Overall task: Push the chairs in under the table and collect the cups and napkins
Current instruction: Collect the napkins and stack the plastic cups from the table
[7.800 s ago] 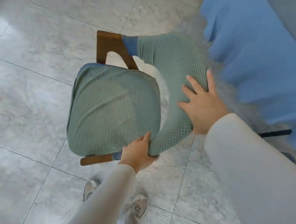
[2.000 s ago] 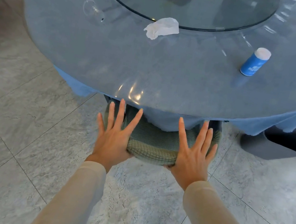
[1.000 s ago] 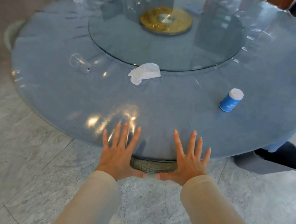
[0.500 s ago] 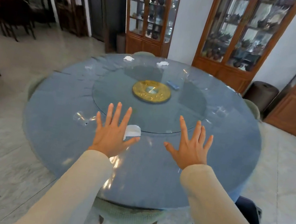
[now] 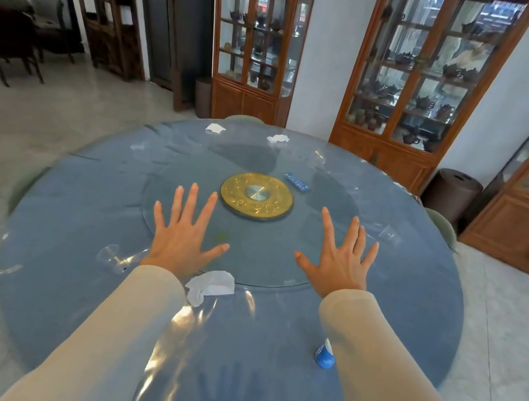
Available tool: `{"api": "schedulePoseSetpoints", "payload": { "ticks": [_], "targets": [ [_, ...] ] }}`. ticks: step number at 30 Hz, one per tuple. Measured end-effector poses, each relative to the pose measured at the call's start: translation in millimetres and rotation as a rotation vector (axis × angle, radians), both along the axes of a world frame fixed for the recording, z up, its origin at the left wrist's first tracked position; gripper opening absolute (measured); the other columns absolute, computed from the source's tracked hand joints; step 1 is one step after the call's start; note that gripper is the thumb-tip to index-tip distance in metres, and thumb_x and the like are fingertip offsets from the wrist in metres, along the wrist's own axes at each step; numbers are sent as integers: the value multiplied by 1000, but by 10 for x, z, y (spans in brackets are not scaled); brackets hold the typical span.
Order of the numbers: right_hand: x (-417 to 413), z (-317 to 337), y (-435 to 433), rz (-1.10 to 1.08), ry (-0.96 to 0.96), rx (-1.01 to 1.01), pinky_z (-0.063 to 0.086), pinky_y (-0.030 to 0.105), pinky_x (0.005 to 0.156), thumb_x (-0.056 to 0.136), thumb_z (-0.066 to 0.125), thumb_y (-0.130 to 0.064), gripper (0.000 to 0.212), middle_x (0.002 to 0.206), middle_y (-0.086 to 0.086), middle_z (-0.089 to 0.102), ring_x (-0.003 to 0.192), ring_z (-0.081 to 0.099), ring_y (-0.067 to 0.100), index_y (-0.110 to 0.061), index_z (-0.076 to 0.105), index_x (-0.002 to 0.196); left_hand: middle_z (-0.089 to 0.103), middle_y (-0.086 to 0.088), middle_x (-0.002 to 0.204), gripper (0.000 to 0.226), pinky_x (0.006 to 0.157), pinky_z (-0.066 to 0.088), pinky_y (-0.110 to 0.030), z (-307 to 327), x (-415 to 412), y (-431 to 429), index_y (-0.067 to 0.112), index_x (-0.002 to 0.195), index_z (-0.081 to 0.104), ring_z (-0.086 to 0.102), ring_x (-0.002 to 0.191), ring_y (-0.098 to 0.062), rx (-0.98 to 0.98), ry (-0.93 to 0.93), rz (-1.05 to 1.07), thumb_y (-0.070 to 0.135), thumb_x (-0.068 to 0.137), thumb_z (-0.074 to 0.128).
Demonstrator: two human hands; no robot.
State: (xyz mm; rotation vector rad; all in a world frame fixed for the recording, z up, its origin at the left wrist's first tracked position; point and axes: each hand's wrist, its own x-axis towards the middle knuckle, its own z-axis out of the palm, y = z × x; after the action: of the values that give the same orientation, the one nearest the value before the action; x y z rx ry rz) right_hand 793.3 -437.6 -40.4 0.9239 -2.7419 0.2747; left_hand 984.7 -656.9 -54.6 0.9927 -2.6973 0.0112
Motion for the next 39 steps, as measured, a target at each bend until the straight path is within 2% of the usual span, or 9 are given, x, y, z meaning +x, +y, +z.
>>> {"api": "schedulePoseSetpoints", "payload": {
  "ticks": [5,14,19,22,26,30,33,37,39],
  "targets": [
    [-240,-124,-410,45,-6,7,1,63,119,86,41,-78,96,164,20,-7,152,2,40,-44,-19,153,-25,-5,167,101,120,-1,-66,-67,-231,-388,34,159,-16,-22,154,-33,36,-17,38,82,87,36],
    [-721,-503,-965,87,-65,58,1,63,118,87,42,-77,96,164,20,-5,152,2,39,-42,-17,154,-22,-4,168,97,120,1,-66,-351,-470,-603,37,159,-15,-20,155,-33,84,-19,95,79,89,38],
    [-727,-960,-1417,188,-256,111,15,57,119,90,53,-66,96,165,18,-5,152,2,37,-42,-13,155,-23,-2,168,90,121,1,-64,-777,-106,-605,45,158,-8,-19,155,-31,235,-143,237,76,90,41],
    [-597,-1322,-1627,267,-332,145,27,52,116,91,60,-57,93,164,17,-3,152,3,36,-39,-2,158,-12,-2,170,85,122,11,-59,-1037,189,-571,42,160,-1,-4,157,-28,386,-165,336,69,94,45],
    [-345,-1851,-1940,431,-492,267,36,48,111,95,60,-47,82,165,13,0,151,8,33,-34,10,158,10,-5,170,76,120,30,-43,-1425,609,-481,33,161,15,24,153,-27,634,-175,431,52,98,54],
    [-72,-2239,-2160,501,-644,346,42,45,107,94,63,-42,81,164,12,7,148,19,33,-31,14,158,35,-7,161,71,118,33,-37,-1821,854,-289,30,160,22,36,147,-25,748,-151,519,46,100,55],
    [141,-2446,-2234,442,-660,323,44,41,100,91,66,-43,74,149,14,29,136,32,34,-27,27,153,47,-8,152,71,112,37,-32,-2014,883,-111,31,160,23,47,138,-25,819,-115,536,44,99,58],
    [396,-2614,-2297,392,-648,332,47,40,97,90,64,-47,62,141,12,36,128,38,31,-21,42,142,50,-5,150,73,110,38,-30,-2119,849,48,34,160,22,50,135,-23,886,-73,515,45,98,59],
    [472,-2673,-2327,405,-635,366,47,42,98,95,59,-41,53,141,12,43,128,42,31,-20,46,141,50,-4,150,71,110,39,-32,-2145,840,69,35,159,22,50,135,-24,899,-55,524,46,99,58]
  ]
}}
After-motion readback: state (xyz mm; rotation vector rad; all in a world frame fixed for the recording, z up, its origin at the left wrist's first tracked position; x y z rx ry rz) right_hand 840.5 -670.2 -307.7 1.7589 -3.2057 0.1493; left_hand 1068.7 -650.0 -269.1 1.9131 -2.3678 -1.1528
